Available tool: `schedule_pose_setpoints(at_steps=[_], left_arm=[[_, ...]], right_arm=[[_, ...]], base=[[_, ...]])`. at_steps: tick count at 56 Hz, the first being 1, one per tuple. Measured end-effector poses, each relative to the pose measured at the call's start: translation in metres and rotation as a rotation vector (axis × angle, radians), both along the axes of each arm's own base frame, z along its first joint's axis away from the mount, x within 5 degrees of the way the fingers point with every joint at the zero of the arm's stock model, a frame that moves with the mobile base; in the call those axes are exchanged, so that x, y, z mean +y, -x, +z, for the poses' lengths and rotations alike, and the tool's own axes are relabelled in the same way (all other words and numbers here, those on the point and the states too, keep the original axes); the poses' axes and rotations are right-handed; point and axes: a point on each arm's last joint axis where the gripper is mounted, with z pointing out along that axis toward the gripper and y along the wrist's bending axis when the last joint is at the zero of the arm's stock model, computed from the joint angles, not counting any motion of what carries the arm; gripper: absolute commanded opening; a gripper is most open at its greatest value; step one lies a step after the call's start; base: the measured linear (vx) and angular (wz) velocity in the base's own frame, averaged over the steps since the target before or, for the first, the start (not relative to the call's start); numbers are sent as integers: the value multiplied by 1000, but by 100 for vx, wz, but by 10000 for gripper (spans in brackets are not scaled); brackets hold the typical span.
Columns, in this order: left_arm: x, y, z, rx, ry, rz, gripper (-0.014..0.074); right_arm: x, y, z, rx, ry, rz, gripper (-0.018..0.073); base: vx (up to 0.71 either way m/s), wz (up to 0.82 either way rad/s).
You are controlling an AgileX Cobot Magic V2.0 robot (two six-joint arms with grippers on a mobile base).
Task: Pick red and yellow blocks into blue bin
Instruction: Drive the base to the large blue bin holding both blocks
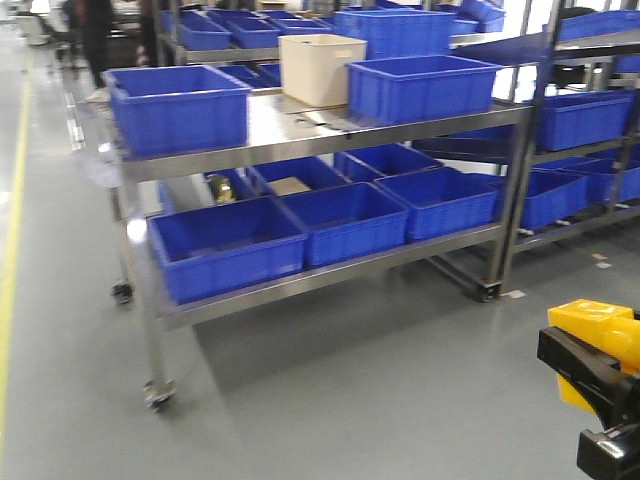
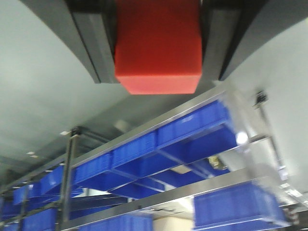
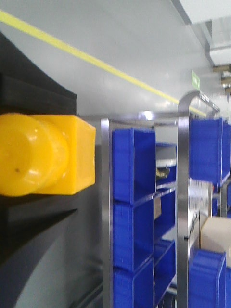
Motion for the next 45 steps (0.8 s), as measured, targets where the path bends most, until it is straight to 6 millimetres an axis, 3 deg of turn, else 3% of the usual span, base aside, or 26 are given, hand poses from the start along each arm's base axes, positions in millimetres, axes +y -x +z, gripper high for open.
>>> schedule_pose_setpoints(at_steps=[45], left_arm=[[0,0,0,0,0,0,0]], right_arm=[[0,0,0,0,0,0,-10]], base=[[54,-55]])
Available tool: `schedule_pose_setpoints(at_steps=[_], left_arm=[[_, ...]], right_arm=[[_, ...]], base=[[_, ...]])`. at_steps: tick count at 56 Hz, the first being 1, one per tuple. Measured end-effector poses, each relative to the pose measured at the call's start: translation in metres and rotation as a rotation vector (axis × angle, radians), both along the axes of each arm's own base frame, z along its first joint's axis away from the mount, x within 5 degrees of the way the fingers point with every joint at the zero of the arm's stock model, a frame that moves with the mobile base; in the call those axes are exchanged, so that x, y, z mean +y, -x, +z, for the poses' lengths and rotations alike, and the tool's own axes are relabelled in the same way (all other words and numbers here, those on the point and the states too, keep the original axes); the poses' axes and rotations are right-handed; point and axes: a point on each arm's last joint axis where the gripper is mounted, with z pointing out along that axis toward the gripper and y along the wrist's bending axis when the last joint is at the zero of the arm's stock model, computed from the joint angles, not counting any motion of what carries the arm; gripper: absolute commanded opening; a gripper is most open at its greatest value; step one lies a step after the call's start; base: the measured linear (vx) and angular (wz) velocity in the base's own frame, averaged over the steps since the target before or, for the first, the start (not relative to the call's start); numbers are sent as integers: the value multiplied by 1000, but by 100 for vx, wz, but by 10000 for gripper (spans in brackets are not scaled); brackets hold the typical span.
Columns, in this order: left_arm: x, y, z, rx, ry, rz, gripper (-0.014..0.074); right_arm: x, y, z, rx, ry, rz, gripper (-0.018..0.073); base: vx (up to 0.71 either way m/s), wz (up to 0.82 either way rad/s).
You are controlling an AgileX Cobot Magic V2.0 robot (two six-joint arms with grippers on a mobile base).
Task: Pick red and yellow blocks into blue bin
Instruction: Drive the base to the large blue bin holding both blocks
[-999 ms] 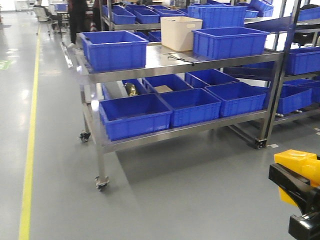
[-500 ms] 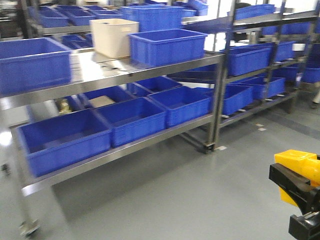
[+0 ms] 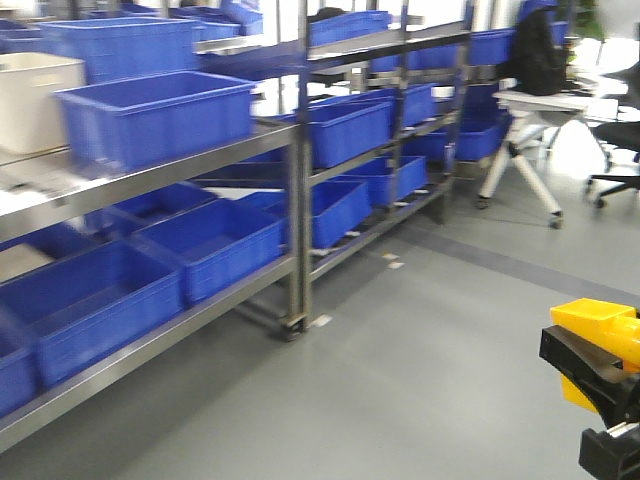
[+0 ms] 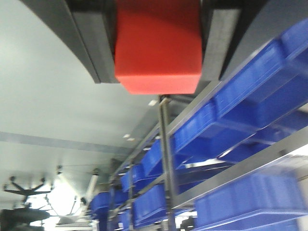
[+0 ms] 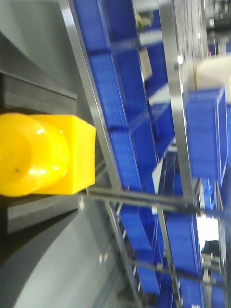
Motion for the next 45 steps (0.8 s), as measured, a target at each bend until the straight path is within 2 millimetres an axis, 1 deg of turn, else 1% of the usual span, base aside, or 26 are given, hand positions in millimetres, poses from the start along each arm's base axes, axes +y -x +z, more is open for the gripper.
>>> schedule_pose_setpoints(at_steps=[45], left_arm=[[0,0,0,0,0,0,0]], right_arm=[[0,0,0,1,0,0,-10]], base=[[59,-47]])
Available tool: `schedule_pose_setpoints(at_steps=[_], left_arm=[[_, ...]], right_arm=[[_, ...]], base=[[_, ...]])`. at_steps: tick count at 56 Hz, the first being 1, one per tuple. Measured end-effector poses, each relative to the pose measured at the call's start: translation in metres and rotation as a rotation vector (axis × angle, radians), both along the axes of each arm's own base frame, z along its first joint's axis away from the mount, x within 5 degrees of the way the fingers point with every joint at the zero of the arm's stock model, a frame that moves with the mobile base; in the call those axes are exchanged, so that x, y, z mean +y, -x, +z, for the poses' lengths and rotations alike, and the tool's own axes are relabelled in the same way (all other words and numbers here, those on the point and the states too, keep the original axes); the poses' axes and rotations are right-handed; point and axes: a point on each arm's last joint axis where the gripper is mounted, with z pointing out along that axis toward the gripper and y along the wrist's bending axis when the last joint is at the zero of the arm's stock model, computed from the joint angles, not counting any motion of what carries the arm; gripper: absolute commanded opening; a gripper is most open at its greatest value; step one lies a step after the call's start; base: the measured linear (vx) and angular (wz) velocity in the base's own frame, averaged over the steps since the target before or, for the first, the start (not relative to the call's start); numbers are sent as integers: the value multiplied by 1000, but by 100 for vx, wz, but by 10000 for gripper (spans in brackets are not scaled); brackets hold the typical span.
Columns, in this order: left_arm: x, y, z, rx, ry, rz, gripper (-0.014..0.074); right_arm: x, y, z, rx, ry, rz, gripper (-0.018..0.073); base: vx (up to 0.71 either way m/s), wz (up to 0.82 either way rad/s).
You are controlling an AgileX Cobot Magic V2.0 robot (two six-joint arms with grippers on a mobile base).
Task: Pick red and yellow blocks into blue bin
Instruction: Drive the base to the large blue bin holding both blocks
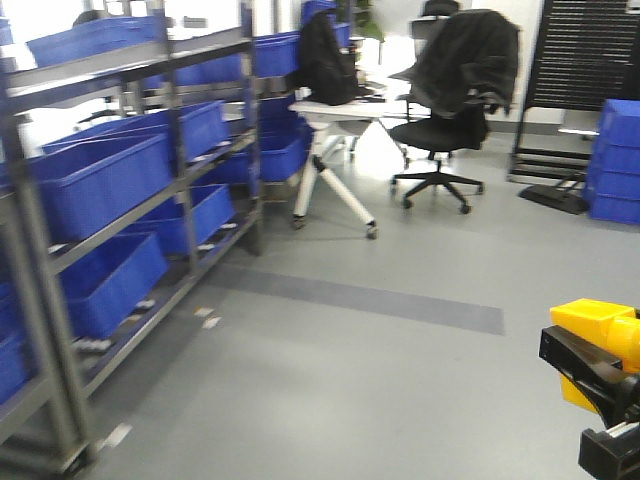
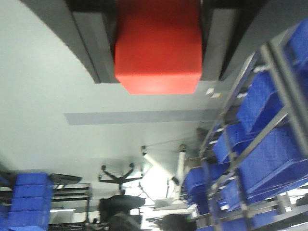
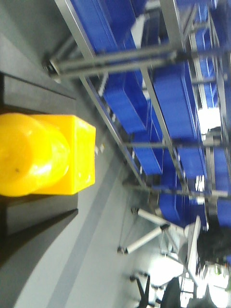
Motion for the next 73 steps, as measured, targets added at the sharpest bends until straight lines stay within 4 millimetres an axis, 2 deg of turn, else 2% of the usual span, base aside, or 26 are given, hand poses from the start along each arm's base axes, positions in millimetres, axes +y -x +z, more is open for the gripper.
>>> schedule_pose_setpoints(at_steps=[12,23,73], left_arm=[[0,0,0,0,0,0,0],[0,0,0,1,0,0,1],[0,0,0,1,0,0,2]], right_arm=[[0,0,0,-3,-1,0,-10],[0,0,0,-1,0,0,-10],[0,0,0,-2,-1,-1,-10]], base=[[60,-18],[57,24],[46,54]])
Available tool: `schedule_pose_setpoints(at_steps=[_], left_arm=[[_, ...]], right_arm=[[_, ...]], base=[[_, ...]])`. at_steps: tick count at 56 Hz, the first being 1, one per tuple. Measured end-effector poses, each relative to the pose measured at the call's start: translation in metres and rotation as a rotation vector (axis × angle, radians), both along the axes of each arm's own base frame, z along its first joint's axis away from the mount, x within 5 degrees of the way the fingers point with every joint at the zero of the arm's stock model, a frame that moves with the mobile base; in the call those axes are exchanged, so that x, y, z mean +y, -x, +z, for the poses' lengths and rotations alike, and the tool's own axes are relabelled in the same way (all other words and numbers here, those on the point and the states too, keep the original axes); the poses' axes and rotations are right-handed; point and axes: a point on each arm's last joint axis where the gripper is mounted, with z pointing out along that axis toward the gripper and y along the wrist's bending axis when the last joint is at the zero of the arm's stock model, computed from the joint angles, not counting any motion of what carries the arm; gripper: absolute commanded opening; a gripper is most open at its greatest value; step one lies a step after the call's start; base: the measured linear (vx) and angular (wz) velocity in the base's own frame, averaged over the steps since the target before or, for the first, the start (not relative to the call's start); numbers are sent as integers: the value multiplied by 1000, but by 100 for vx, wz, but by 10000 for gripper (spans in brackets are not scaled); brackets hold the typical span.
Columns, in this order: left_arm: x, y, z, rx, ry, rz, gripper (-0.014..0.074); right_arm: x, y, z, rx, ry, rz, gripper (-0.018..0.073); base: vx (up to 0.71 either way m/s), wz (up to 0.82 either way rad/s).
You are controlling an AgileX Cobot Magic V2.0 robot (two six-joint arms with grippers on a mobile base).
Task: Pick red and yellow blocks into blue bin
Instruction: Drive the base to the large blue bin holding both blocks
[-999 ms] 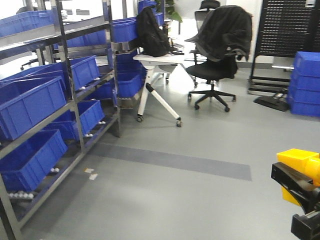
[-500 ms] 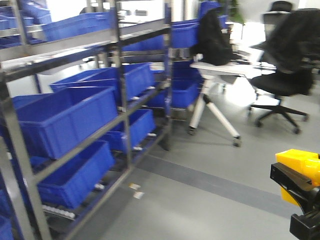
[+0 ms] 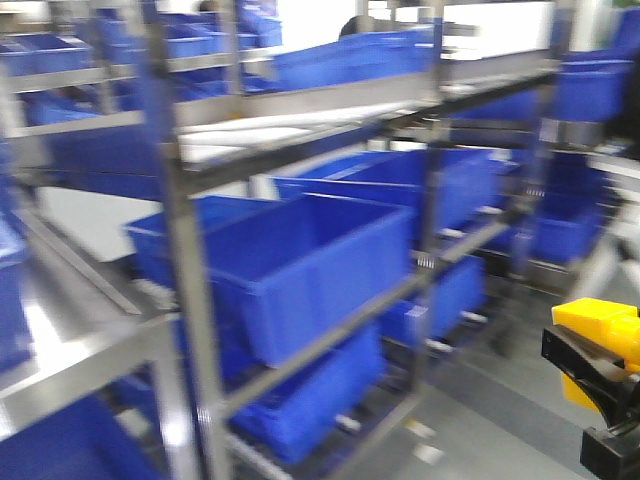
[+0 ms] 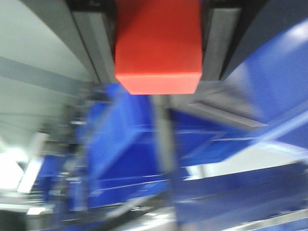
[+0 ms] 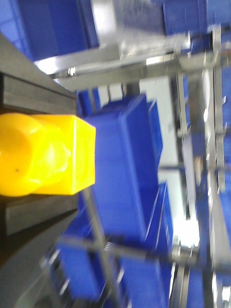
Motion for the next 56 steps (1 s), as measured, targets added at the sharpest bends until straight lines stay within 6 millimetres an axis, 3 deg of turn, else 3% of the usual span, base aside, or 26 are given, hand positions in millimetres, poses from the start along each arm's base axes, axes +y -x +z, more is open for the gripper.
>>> schedule_pose_setpoints(at_steps=[31,56], left_arm=[[0,0,0,0,0,0,2],[0,0,0,0,0,0,2]], right_arm=[[0,0,0,0,0,0,-10],[0,0,0,0,0,0,-10]], base=[[24,87],[13,42]])
